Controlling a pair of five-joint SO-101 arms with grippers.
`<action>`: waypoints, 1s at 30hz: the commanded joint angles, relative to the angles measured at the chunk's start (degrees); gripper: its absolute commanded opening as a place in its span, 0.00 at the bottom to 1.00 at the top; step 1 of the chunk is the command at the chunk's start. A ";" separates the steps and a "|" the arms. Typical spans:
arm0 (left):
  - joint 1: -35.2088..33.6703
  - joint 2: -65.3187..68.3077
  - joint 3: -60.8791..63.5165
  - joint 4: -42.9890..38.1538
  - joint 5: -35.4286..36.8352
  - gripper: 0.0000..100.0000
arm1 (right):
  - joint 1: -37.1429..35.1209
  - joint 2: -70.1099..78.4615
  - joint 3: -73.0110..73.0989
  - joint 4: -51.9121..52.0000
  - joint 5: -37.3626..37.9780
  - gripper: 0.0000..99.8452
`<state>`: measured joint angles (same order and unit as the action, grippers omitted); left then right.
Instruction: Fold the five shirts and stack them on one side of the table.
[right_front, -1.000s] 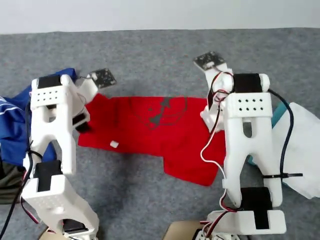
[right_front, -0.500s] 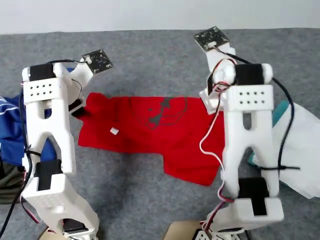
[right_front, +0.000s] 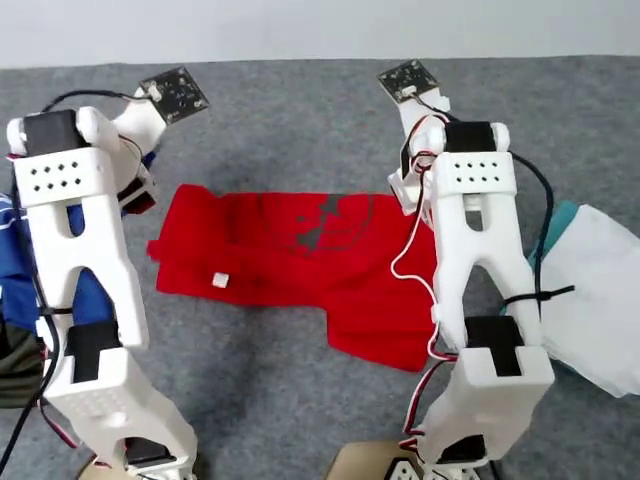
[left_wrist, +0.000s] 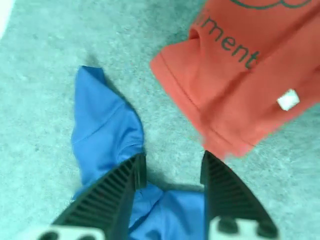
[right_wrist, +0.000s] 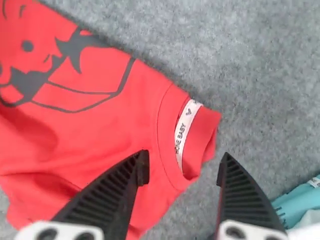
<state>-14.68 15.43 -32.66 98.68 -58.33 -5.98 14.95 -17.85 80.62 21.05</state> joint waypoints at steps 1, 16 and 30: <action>0.00 -0.09 -1.98 1.67 0.53 0.18 | -0.40 0.40 -2.81 -1.89 -0.70 0.23; 0.00 9.05 0.31 -8.53 16.00 0.09 | 1.10 14.55 -2.99 -10.77 -3.16 0.15; -0.44 8.62 0.31 -8.44 16.18 0.06 | 8.75 29.41 -25.93 -5.58 -0.53 0.06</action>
<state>-14.68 25.01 -31.96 91.12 -42.77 1.32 44.57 -36.31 72.62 18.95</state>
